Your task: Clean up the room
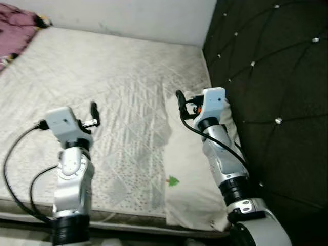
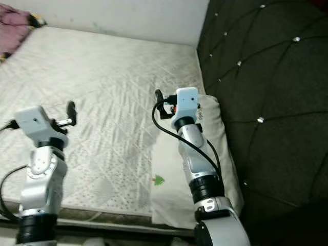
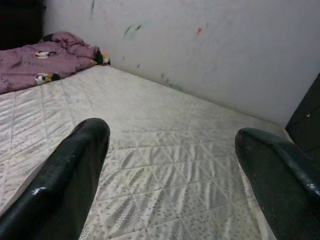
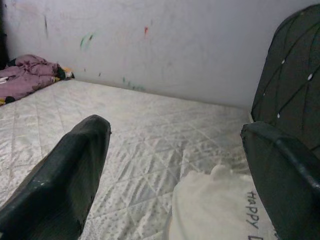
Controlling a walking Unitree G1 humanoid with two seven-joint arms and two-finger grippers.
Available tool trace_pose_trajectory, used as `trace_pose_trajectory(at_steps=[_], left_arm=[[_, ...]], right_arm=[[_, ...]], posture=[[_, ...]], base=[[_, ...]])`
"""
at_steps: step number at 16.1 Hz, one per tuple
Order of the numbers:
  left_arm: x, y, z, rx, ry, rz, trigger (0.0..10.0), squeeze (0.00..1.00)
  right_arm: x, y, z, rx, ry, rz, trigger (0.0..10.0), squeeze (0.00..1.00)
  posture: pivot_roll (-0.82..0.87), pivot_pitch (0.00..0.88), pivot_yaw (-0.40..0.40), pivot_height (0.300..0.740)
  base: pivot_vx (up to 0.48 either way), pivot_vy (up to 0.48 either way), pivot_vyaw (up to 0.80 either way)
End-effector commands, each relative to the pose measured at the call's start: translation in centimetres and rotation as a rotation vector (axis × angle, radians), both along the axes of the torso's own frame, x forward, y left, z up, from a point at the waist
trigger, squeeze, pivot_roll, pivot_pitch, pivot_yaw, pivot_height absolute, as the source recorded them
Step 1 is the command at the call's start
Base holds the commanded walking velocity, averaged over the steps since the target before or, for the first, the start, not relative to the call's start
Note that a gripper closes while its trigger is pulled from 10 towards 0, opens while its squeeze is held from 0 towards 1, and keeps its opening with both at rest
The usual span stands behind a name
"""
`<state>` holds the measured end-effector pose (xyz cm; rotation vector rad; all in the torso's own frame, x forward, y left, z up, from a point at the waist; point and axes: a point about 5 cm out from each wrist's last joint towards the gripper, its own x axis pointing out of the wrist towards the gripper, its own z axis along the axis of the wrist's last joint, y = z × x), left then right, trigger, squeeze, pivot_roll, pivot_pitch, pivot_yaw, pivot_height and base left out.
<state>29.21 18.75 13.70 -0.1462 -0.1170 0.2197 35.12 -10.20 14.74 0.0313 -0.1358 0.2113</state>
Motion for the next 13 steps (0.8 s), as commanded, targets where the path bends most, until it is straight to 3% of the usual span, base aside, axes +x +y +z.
trace_pose_trajectory(at_steps=[1,10,13], left_arm=[[0.05,0.00,-0.10,0.007,0.001,-0.009,10.0,0.00],[0.18,-0.16,-0.19,-0.005,0.003,-0.015,10.0,0.00],[0.25,-0.21,-0.19,-0.009,0.001,-0.018,10.0,0.00]], right_arm=[[0.29,-0.03,0.59,0.003,-0.016,0.001,10.0,0.00],[0.28,0.20,0.15,0.002,0.003,0.017,10.0,0.00],[0.30,0.28,-0.01,-0.004,0.011,0.024,10.0,0.00]], posture=[[0.07,0.000,-0.061,0.740],[0.07,0.000,-0.064,0.740],[0.07,0.000,-0.066,0.740]], base=[[0.000,0.480,0.00],[0.000,0.480,0.00],[0.000,0.480,-0.80]])
